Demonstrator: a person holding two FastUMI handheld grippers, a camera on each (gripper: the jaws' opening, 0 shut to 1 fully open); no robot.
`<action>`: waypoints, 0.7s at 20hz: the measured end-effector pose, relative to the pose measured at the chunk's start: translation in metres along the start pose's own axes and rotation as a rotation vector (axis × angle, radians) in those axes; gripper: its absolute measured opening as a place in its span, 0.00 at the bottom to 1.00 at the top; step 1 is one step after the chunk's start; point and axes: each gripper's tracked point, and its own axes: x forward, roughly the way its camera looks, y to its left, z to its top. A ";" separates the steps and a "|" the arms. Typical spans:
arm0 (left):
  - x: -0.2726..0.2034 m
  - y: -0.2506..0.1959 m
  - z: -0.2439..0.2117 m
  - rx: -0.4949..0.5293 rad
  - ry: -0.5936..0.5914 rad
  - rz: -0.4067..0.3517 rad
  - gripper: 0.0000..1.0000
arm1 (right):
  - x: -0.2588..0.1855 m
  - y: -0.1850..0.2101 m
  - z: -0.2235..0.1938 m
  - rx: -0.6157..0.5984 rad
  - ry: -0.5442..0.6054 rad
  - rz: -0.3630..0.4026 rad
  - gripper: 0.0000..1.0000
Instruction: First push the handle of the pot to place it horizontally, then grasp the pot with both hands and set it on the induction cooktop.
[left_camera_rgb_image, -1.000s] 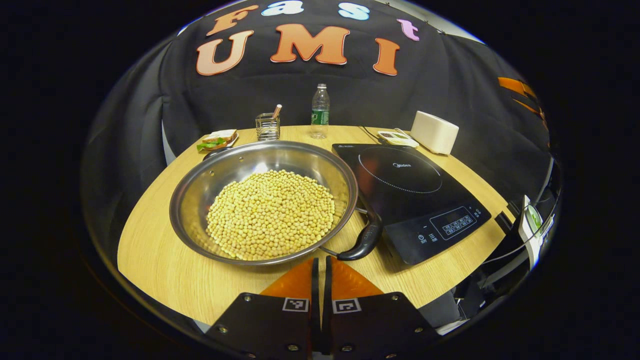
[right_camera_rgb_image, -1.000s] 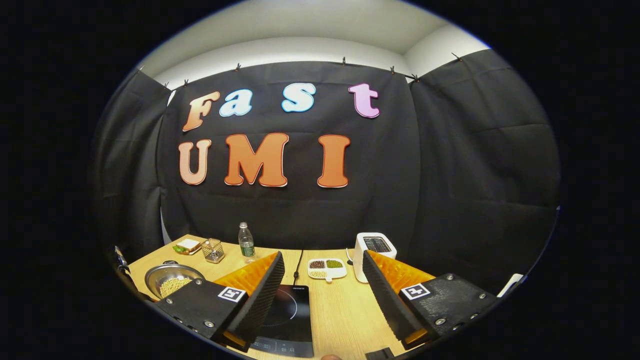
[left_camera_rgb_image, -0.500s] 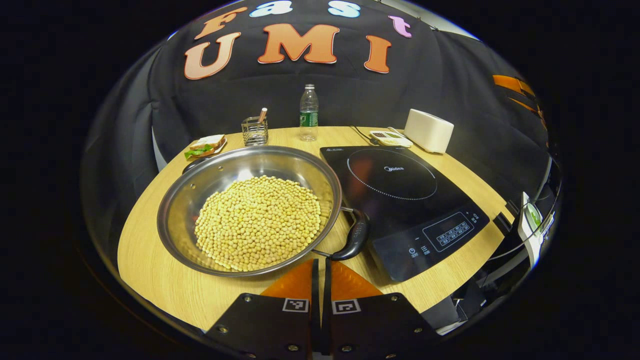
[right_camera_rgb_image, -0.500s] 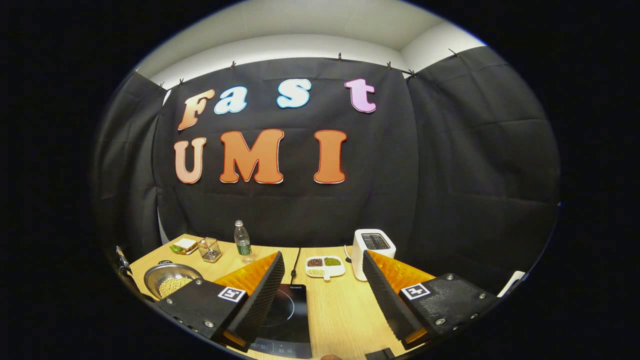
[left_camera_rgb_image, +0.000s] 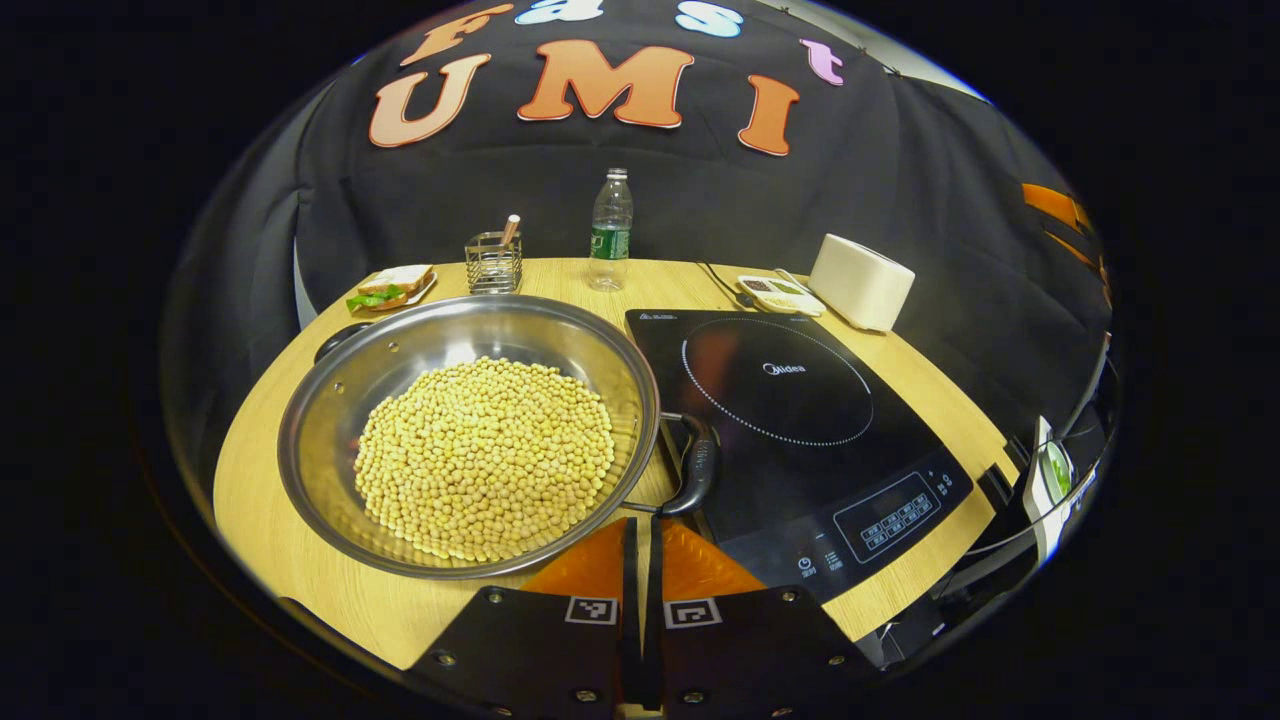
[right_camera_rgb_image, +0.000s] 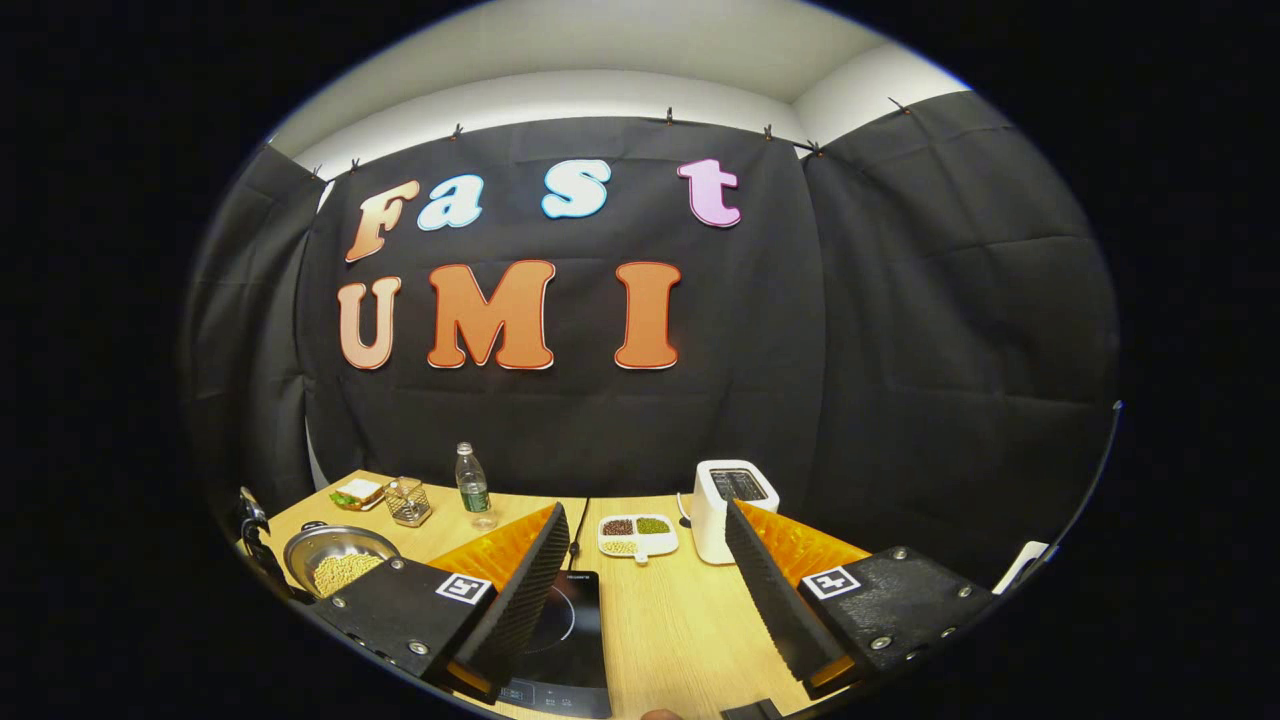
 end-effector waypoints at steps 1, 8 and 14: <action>0.002 -0.002 0.002 -0.003 -0.002 -0.001 0.02 | 0.001 -0.001 -0.001 -0.001 0.000 -0.003 0.97; 0.028 -0.015 0.019 -0.042 -0.007 -0.013 0.01 | 0.008 -0.015 -0.014 -0.002 0.020 -0.029 0.97; 0.039 -0.020 0.030 -0.018 -0.010 -0.002 0.01 | 0.013 -0.028 -0.019 0.002 0.030 -0.051 0.97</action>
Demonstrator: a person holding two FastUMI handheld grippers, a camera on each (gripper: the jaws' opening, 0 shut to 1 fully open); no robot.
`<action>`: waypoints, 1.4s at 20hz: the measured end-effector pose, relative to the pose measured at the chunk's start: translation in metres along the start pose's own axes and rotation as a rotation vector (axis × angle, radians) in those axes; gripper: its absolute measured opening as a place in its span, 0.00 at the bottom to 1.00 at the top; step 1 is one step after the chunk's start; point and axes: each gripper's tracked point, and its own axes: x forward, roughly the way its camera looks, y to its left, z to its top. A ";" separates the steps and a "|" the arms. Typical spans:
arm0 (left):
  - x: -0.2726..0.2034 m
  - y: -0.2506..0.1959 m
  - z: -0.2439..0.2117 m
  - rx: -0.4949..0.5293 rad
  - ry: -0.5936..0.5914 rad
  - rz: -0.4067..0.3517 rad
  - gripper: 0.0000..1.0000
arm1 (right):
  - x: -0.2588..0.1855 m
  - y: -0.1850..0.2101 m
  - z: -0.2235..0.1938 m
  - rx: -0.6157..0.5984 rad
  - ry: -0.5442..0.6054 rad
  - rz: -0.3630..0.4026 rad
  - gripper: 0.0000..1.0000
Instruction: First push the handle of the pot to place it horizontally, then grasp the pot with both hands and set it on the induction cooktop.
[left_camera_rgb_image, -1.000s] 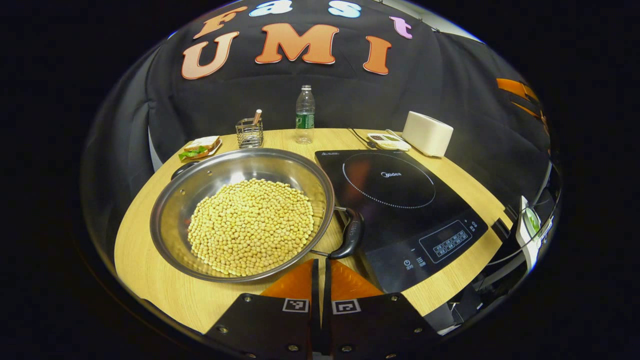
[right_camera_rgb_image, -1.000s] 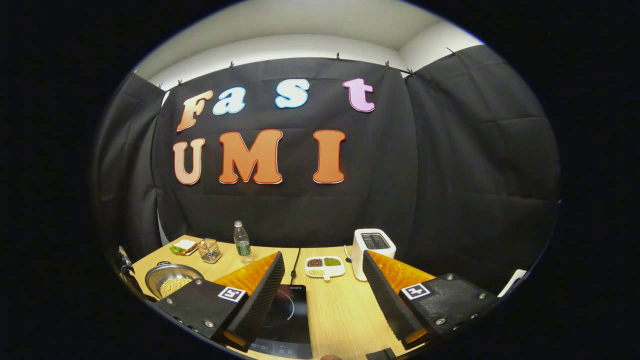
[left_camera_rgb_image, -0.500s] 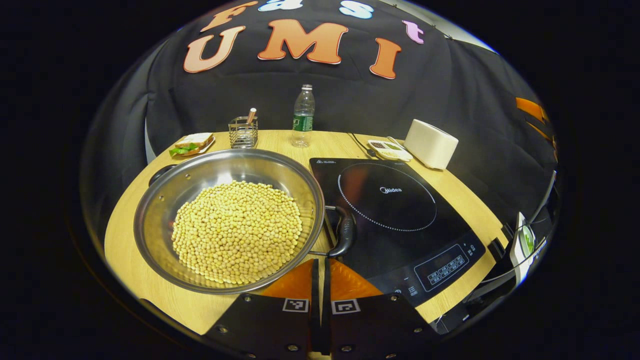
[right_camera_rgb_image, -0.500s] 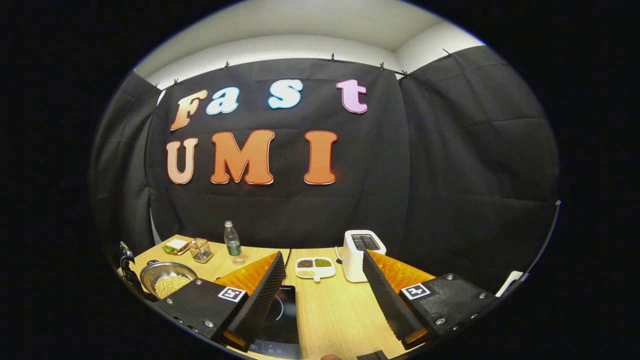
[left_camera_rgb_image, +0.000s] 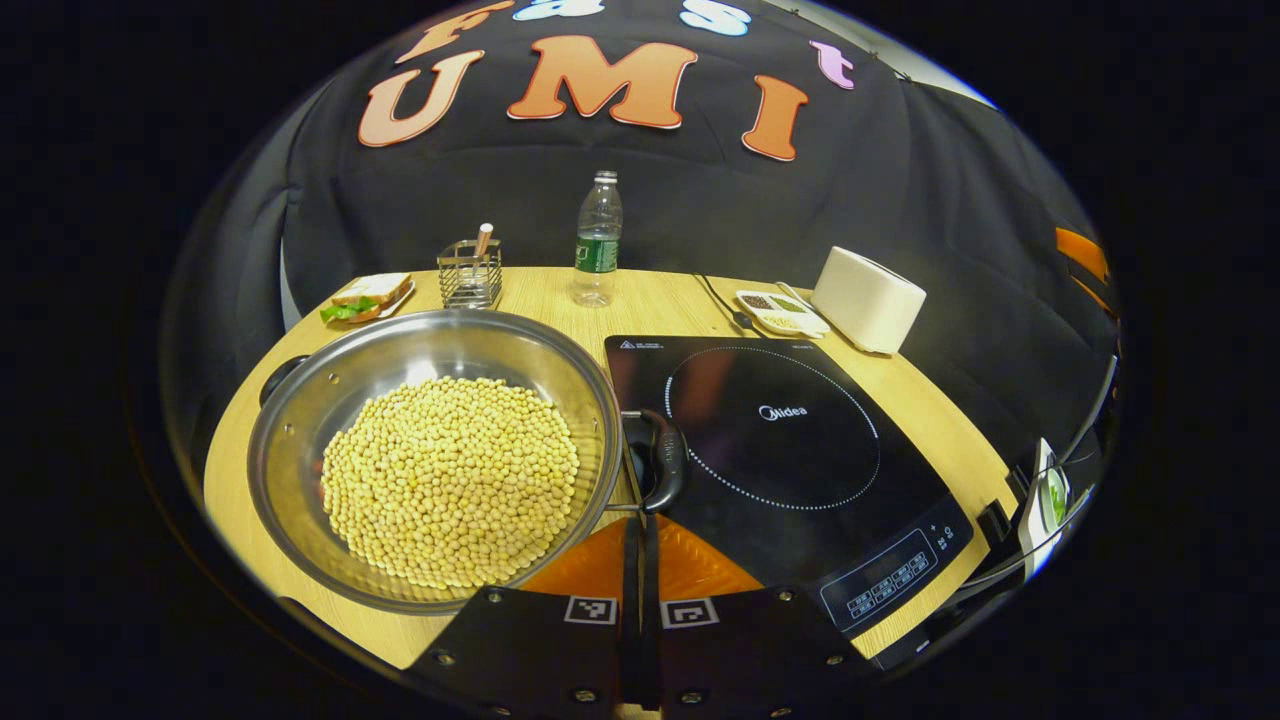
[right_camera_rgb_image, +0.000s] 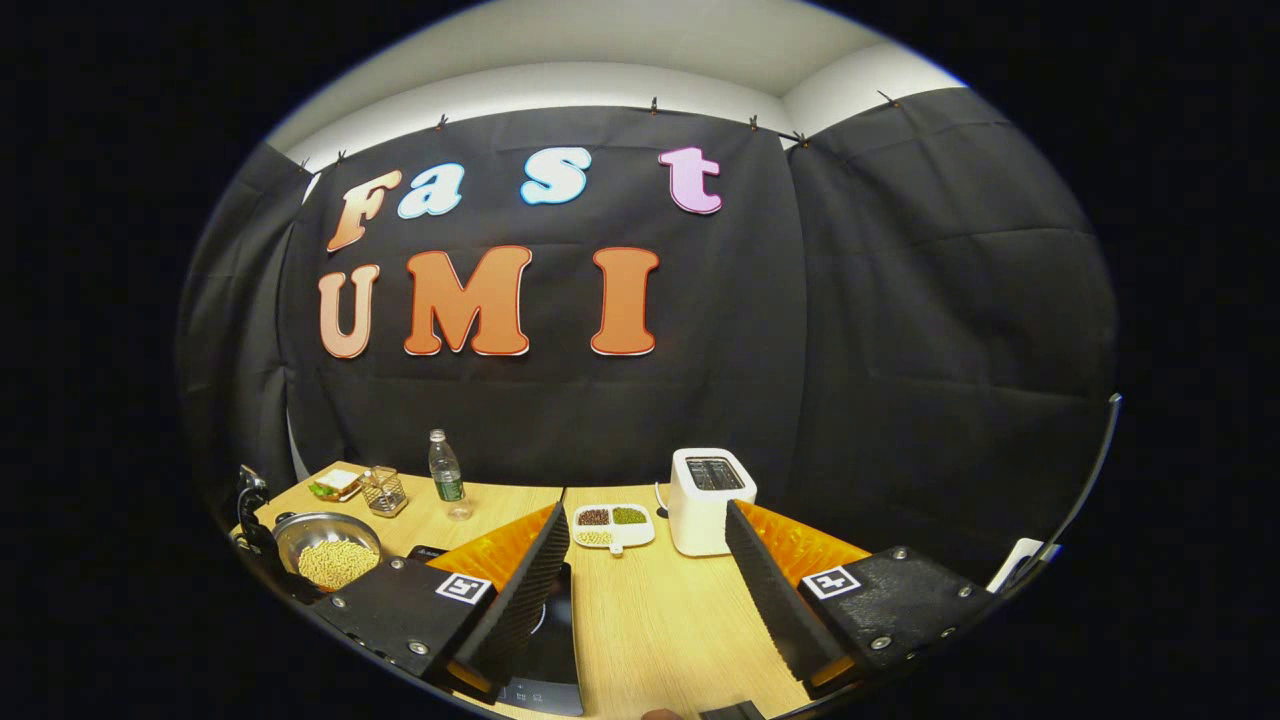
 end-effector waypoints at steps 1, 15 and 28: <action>-0.001 -0.001 0.002 0.002 0.001 -0.001 0.01 | 0.001 -0.001 0.000 0.003 0.001 -0.003 0.97; 0.025 -0.005 0.028 -0.031 -0.017 -0.043 0.02 | 0.011 0.010 -0.020 -0.003 0.044 -0.014 0.97; -0.055 0.093 0.076 0.013 -0.220 0.033 0.02 | 0.001 0.131 -0.048 0.011 0.091 0.057 0.98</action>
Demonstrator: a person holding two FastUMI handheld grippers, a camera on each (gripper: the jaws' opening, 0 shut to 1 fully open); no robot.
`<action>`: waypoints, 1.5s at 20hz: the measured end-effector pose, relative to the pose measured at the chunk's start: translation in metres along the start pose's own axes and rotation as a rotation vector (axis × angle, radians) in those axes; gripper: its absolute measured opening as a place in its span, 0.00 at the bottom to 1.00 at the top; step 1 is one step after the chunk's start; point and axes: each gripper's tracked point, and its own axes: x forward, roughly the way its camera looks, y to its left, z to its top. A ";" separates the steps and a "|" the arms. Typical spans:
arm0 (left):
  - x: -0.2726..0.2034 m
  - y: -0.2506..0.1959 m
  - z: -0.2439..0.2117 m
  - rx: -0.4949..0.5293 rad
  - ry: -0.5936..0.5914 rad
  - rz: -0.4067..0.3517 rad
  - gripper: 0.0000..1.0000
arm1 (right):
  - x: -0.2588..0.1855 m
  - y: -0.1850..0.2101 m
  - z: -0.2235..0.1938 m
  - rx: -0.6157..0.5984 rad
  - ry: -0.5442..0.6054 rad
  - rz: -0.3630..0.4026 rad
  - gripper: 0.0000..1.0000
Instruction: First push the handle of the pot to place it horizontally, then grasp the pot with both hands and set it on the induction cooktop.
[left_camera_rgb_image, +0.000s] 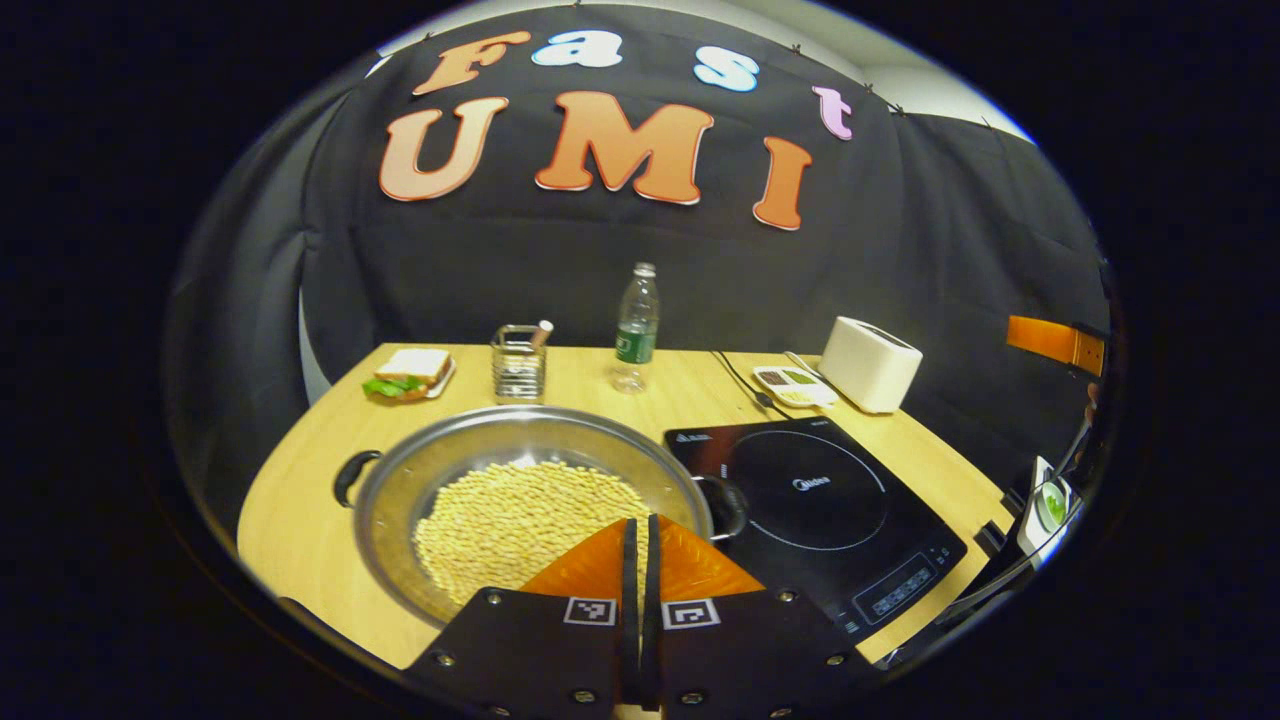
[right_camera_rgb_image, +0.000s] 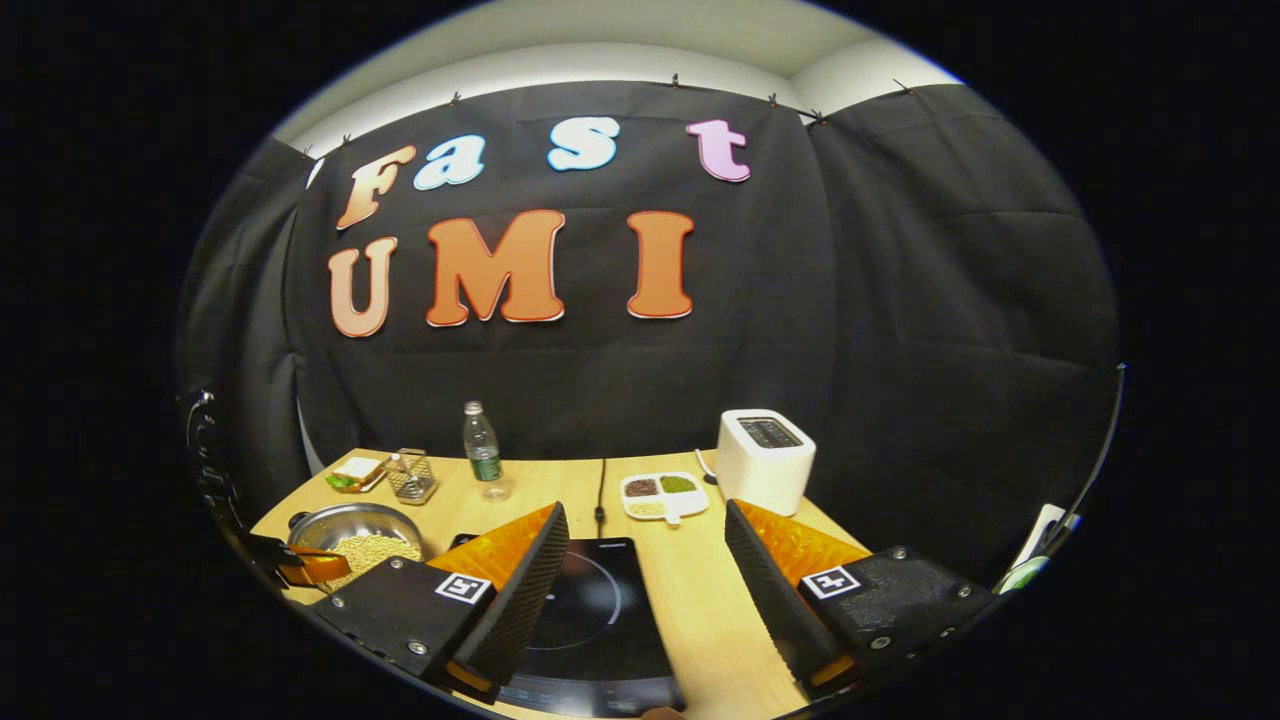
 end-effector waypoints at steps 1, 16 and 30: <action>-0.004 0.020 0.003 0.003 -0.010 0.029 0.02 | 0.002 0.017 -0.004 -0.005 0.006 0.016 0.98; 0.014 0.194 -0.004 0.019 -0.008 0.159 0.52 | 0.065 0.223 -0.152 -0.123 0.354 0.140 0.98; 0.042 0.199 -0.014 0.080 0.054 0.094 0.66 | 0.091 0.251 -0.203 -0.083 0.520 0.149 0.98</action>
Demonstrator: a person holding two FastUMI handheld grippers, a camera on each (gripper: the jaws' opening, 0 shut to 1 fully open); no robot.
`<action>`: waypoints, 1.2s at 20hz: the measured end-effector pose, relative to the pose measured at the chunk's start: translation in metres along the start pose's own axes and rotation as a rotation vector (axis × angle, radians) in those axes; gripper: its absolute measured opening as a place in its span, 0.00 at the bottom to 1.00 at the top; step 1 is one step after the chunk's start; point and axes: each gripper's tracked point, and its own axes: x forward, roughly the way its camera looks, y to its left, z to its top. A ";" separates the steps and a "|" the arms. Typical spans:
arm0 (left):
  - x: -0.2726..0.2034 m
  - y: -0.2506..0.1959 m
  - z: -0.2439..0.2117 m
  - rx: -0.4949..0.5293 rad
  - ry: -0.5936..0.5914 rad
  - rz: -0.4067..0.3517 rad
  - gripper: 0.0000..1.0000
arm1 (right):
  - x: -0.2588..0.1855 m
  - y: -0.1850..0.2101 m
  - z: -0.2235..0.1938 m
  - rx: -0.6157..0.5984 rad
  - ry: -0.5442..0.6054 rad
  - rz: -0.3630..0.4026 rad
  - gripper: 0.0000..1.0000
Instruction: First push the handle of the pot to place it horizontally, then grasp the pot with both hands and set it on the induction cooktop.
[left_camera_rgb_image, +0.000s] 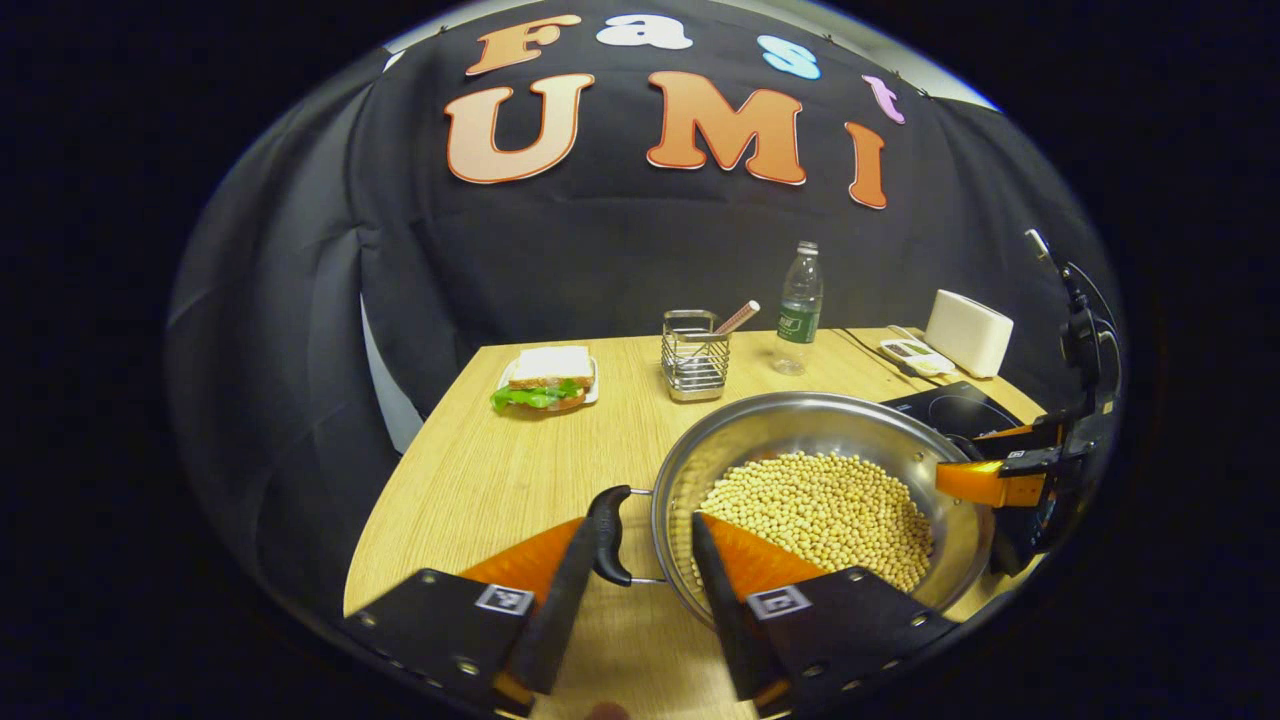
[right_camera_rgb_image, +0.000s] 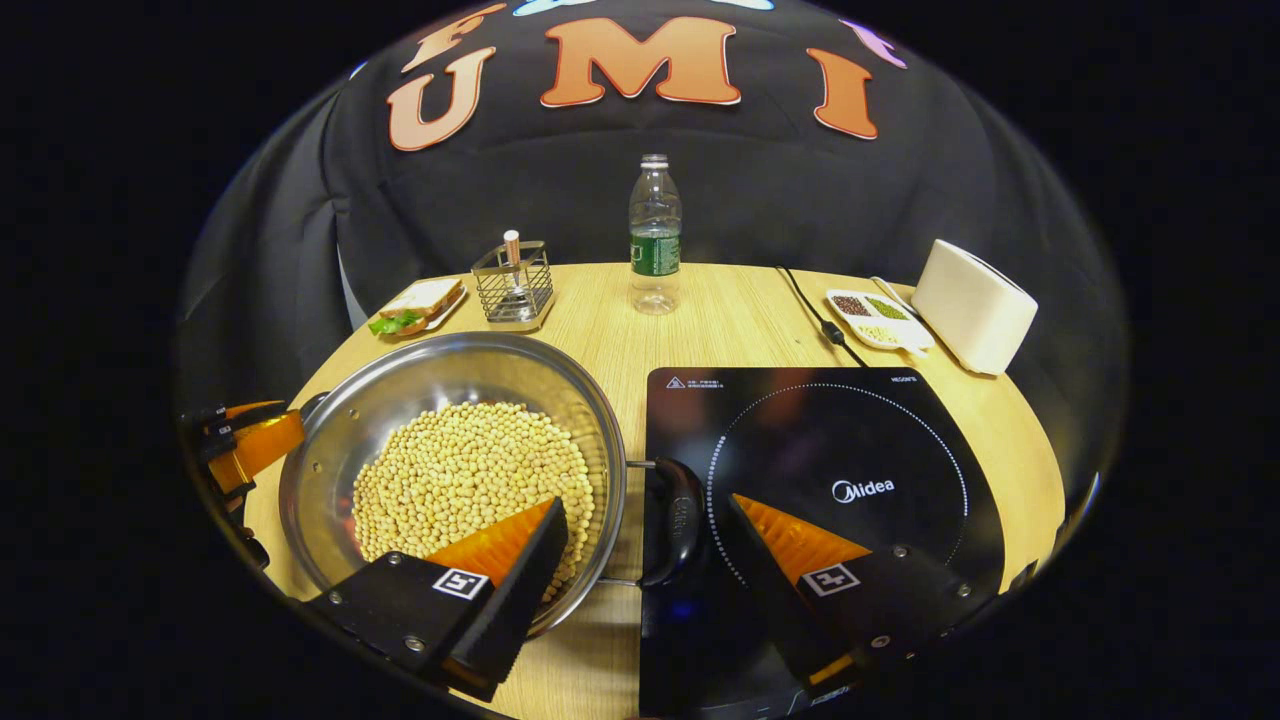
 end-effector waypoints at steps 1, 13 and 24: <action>0.005 0.002 -0.004 -0.005 0.008 0.005 0.81 | 0.000 0.001 0.000 0.003 0.001 0.002 0.98; 0.027 0.006 -0.031 -0.087 0.119 0.012 0.57 | 0.008 -0.003 0.001 -0.054 -0.002 -0.036 0.65; -0.047 -0.008 0.019 -0.080 0.005 0.081 0.49 | -0.043 -0.020 0.040 0.011 -0.087 0.021 0.49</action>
